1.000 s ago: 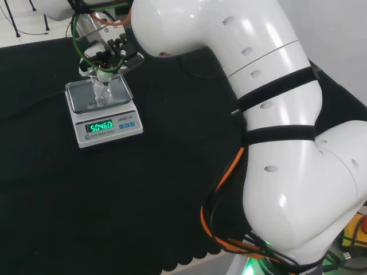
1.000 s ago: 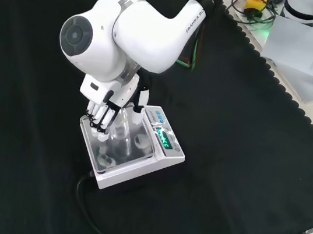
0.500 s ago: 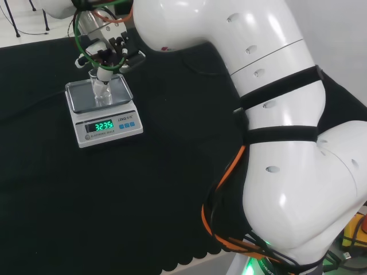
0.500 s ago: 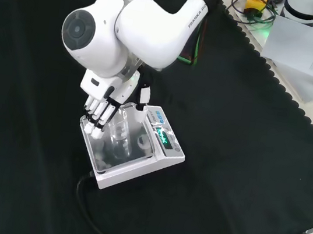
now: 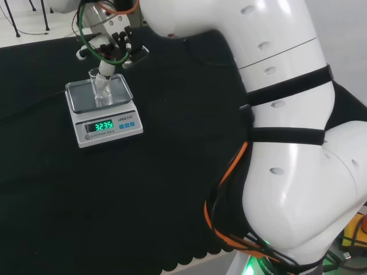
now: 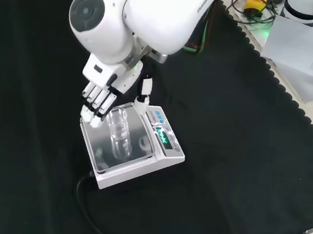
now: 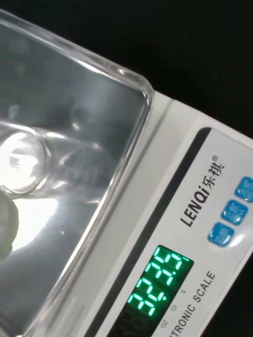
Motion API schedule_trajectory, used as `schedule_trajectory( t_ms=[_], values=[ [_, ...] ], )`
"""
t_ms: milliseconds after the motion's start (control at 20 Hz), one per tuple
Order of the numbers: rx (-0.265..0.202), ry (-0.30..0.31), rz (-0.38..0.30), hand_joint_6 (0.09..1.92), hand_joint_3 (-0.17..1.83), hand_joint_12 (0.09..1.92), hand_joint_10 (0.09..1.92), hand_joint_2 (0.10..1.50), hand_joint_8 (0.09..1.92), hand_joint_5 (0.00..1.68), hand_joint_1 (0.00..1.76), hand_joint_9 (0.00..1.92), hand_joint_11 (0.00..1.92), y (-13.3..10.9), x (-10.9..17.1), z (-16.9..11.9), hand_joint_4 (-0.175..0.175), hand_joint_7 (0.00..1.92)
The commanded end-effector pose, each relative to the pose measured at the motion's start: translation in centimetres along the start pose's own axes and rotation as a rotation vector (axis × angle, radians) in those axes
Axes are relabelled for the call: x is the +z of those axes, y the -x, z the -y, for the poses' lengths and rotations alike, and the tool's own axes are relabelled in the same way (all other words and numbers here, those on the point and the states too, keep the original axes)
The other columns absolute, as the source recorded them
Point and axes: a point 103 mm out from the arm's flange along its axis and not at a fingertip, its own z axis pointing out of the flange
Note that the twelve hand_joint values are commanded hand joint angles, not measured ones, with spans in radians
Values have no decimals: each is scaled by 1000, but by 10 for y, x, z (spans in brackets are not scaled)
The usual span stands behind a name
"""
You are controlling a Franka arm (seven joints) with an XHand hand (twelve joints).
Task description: Put the beaker on the electronic balance.
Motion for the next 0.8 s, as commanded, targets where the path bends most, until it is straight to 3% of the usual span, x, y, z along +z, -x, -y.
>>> schedule_trajectory(
  t_ms=[50, 200, 400, 700, 800],
  values=[
    [43, 100, 9, 87, -175, 1403, 662, 888, 87, 141, 828, 0, 20, 18, -23, 28, -10, 54],
    [69, 140, 9, 87, -175, 1393, 820, 905, 243, 234, 850, 126, 136, 30, -29, 46, -28, 137],
    [100, 153, 0, 87, -175, 1365, 806, 955, 623, 351, 913, 446, 296, 38, -39, 72, -47, 280],
    [165, 165, -5, 100, -175, 1343, 780, 1000, 719, 474, 938, 595, 389, 63, -45, 118, -56, 413],
    [197, 164, -19, 205, -175, 1331, 746, 1023, 709, 523, 943, 639, 413, 75, -39, 134, -56, 455]
  ],
)
